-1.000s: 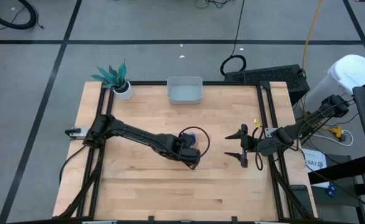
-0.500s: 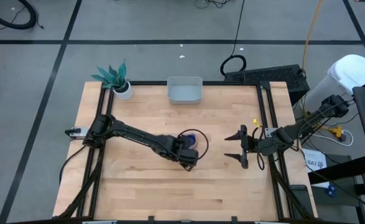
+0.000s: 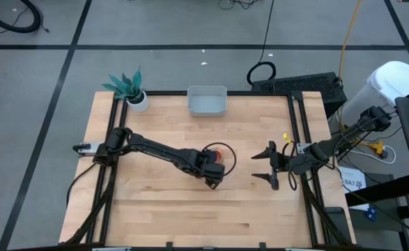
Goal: Nest measuring cups in basket
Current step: Put the nested measuring cups into the gray bin
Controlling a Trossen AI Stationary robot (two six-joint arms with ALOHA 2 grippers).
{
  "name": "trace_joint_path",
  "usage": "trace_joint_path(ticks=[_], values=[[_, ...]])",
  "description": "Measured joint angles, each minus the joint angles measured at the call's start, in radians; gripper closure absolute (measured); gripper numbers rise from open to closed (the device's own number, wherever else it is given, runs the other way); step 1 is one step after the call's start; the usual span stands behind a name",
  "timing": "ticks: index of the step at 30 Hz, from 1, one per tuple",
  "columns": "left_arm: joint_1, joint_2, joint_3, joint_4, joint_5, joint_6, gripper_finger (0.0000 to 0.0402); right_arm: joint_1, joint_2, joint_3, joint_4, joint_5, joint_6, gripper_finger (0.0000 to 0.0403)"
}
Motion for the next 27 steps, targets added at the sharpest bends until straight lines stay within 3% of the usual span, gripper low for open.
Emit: trace_joint_path(ticks=[5,27], values=[[0.004,0.000,0.002,0.007,0.003,0.022,0.0045,0.000,0.000,0.000,0.000,-0.005,-0.001,0.0090],[0.003,0.000,0.002,-0.028,0.003,0.075,0.0091,0.000,0.000,0.000,0.000,-0.005,-0.001,0.0090]])
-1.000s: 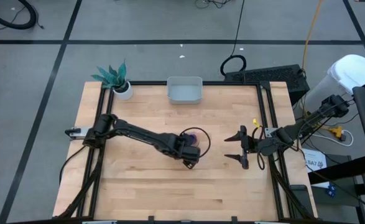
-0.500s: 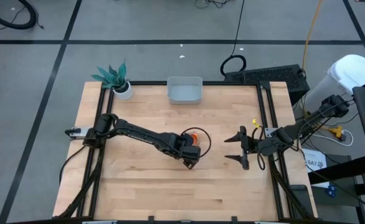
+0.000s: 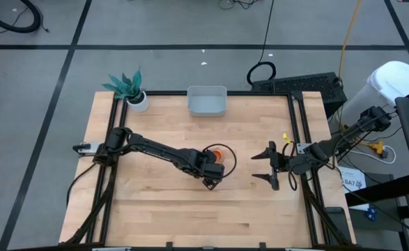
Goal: Nest measuring cups in basket
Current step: Put the nested measuring cups into the gray bin
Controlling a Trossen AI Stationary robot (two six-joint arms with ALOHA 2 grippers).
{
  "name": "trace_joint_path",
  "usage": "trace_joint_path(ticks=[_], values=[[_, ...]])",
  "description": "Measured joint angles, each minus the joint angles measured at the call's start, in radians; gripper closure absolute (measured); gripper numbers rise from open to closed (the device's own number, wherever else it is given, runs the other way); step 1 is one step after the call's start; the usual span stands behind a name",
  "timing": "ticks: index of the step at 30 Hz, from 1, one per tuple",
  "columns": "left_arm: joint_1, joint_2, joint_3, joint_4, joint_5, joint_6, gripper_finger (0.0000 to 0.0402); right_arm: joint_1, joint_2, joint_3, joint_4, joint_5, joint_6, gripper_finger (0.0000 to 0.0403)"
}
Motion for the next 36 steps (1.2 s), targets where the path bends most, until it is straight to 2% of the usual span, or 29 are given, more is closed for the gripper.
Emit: trace_joint_path(ticks=[4,8,12,18,26,33,36], values=[[-0.001,-0.005,0.010,-0.008,-0.001,0.033,0.0097,-0.005,0.001,0.000,0.020,0.002,-0.029,0.0090],[-0.007,-0.006,0.074,-0.032,-0.020,0.078,0.0105,-0.027,0.007,0.000,0.033,0.000,-0.041,0.0090],[-0.017,-0.009,0.145,-0.047,-0.059,0.115,0.0113,-0.032,0.018,-0.008,0.059,-0.004,-0.041,0.0090],[-0.024,-0.011,0.251,-0.161,-0.155,0.131,0.0121,-0.033,0.019,-0.036,0.095,-0.030,-0.011,0.0090],[-0.009,-0.010,0.251,-0.221,-0.169,0.128,0.0121,-0.032,0.019,-0.039,0.130,-0.056,-0.008,0.0090],[0.006,-0.009,0.249,-0.383,-0.262,0.092,0.0121,-0.032,0.019,-0.039,0.129,-0.056,-0.008,0.0090],[0.015,-0.009,0.249,-0.393,-0.296,0.090,0.0122,-0.032,0.019,-0.039,0.129,-0.056,-0.008,0.0090]])
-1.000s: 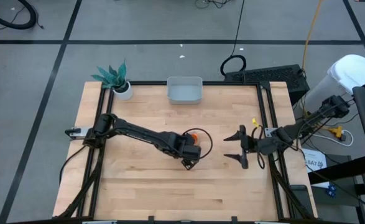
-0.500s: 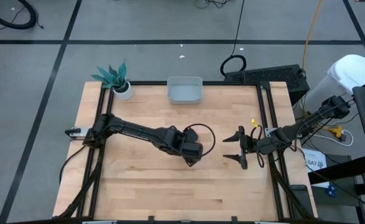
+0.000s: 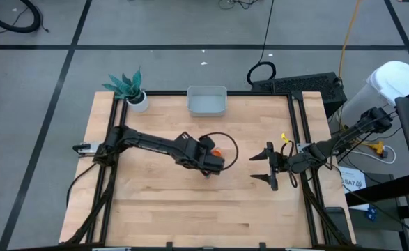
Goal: Nest measuring cups in basket
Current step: Put the nested measuring cups into the gray bin
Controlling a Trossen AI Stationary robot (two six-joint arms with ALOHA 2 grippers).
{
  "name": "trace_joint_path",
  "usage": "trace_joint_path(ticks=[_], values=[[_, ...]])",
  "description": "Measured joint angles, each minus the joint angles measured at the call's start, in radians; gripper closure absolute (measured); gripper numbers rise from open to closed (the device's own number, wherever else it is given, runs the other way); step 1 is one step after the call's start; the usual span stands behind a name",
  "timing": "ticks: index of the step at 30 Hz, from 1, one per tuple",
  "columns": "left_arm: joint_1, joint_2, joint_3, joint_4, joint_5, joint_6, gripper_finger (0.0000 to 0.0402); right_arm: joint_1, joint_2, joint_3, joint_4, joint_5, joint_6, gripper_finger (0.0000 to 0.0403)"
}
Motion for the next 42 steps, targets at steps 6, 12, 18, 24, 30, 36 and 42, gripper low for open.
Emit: trace_joint_path(ticks=[6,12,18,24,30,36,42], values=[[0.018,0.003,0.000,0.034,0.000,0.002,0.0151,0.000,0.000,0.000,0.000,0.000,0.000,0.0090],[0.020,0.013,-0.003,0.102,0.035,0.009,0.0190,0.000,0.000,-0.001,0.000,0.000,0.000,0.0090],[0.020,0.013,-0.014,0.203,0.051,0.045,0.0205,0.000,0.000,-0.001,0.000,0.000,0.000,0.0090],[0.026,0.014,-0.043,0.313,0.074,0.087,0.0197,0.000,0.000,-0.001,0.000,0.000,0.000,0.0090],[0.025,0.002,-0.040,0.316,0.063,0.121,0.0208,0.000,0.000,-0.001,0.000,-0.001,-0.002,0.0090],[0.021,-0.003,0.013,0.311,0.032,0.156,0.0215,0.000,0.000,-0.001,-0.001,-0.001,-0.002,0.0090],[0.020,-0.003,0.014,0.092,-0.005,0.083,0.0215,0.001,0.000,-0.001,-0.002,-0.003,0.001,0.0090]])
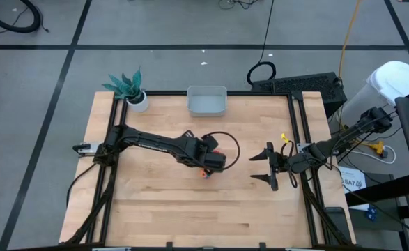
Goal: Nest measuring cups in basket
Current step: Put the nested measuring cups into the gray bin
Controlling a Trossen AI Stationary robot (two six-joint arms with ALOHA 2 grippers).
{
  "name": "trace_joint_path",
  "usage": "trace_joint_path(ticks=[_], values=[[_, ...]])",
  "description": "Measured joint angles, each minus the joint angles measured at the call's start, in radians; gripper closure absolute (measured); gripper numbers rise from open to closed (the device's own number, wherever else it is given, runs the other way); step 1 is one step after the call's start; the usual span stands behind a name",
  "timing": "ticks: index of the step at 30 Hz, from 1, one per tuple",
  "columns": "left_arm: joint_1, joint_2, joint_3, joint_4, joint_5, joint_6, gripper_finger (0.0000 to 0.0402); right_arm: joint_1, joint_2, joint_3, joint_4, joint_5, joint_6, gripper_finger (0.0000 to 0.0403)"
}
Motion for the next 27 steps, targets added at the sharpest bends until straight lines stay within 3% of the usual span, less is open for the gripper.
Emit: trace_joint_path(ticks=[3,15,27], values=[[0.000,0.000,-0.005,-0.059,-0.004,-0.046,0.0215,0.000,0.000,0.000,-0.001,0.000,0.000,0.0090],[-0.006,0.044,-0.010,-0.013,0.047,-0.020,0.0215,0.000,0.000,0.000,0.001,-0.003,0.005,0.0090],[0.014,0.056,-0.009,0.150,0.066,0.058,0.0215,0.000,0.000,0.000,0.001,-0.020,0.015,0.0090]])
